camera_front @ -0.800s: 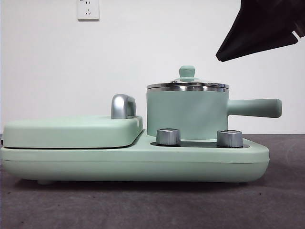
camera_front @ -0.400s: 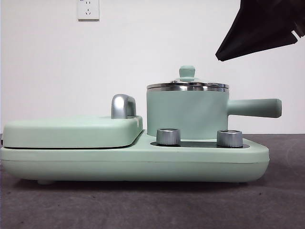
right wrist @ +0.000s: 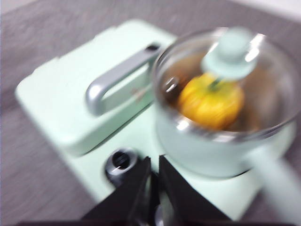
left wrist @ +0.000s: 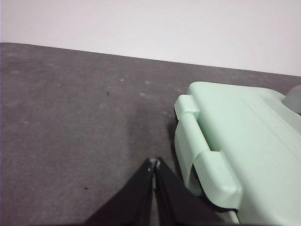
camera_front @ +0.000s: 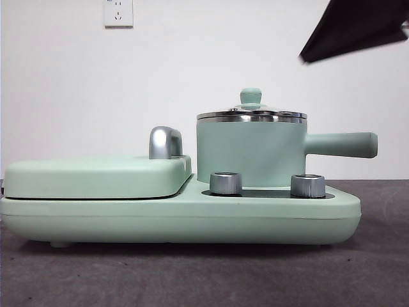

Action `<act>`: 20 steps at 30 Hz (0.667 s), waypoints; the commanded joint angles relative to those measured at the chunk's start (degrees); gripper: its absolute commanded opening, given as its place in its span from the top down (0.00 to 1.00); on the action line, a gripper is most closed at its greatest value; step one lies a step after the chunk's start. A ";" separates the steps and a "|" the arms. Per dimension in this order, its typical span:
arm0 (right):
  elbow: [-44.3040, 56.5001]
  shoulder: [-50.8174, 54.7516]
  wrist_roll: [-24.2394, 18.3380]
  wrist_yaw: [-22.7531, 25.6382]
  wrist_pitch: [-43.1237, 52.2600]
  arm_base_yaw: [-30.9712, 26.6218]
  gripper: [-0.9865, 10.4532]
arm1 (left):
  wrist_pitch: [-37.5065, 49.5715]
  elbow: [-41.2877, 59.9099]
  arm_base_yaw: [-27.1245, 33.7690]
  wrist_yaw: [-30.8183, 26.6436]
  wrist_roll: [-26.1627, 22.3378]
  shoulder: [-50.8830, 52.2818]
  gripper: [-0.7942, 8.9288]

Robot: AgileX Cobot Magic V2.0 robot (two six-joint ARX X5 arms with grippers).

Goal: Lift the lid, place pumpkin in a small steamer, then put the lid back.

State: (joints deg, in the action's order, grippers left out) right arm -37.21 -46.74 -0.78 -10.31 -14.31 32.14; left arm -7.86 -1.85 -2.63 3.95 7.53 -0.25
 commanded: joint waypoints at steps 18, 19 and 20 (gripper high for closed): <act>35.56 42.25 -3.19 3.98 16.98 -27.78 0.89 | 0.57 1.11 0.00 -0.11 0.31 0.07 0.91; 36.52 43.67 -2.82 4.00 17.05 -28.59 0.89 | 0.57 1.11 0.00 -0.11 0.31 0.07 0.91; 36.52 44.83 -2.67 3.98 15.06 -29.20 0.89 | 0.57 1.11 0.00 -0.11 0.31 0.07 0.91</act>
State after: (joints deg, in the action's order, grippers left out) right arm -0.93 -2.66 -4.10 -6.22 0.67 3.14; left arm -7.86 -1.85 -2.63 3.95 7.55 -0.25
